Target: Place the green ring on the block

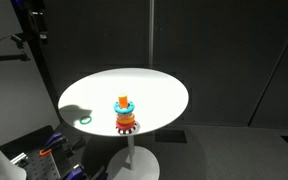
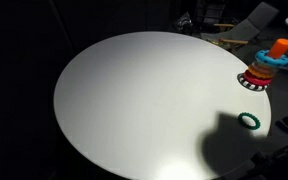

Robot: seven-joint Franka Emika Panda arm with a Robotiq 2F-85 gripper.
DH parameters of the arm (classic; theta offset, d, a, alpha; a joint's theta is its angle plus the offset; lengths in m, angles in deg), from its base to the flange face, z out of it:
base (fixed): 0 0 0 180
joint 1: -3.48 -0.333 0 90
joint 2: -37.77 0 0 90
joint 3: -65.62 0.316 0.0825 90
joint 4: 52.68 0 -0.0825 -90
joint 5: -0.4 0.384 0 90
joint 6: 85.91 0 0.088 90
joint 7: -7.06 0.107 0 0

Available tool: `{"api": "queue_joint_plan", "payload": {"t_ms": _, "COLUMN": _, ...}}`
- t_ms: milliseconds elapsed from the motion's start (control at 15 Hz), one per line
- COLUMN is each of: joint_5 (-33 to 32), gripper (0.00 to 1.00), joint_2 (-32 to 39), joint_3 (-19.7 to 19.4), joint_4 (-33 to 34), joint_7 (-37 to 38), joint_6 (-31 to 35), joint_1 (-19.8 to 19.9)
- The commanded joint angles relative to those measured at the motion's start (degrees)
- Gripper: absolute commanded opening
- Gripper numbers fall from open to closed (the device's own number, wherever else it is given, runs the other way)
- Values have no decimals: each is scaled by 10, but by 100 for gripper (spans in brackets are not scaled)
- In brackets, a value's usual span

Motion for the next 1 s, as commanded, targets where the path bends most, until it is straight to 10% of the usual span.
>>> {"api": "queue_joint_plan", "payload": {"t_ms": 0, "joint_5": 1, "gripper": 100, "joint_2": 0, "joint_3": 3, "joint_4": 2, "joint_7": -2, "joint_6": -2, "joint_1": 4}}
{"api": "queue_joint_plan", "payload": {"t_ms": 933, "joint_5": -21, "gripper": 100, "joint_2": 11, "joint_3": 4, "joint_4": -82, "joint_7": 8, "joint_6": 117, "joint_1": 36}}
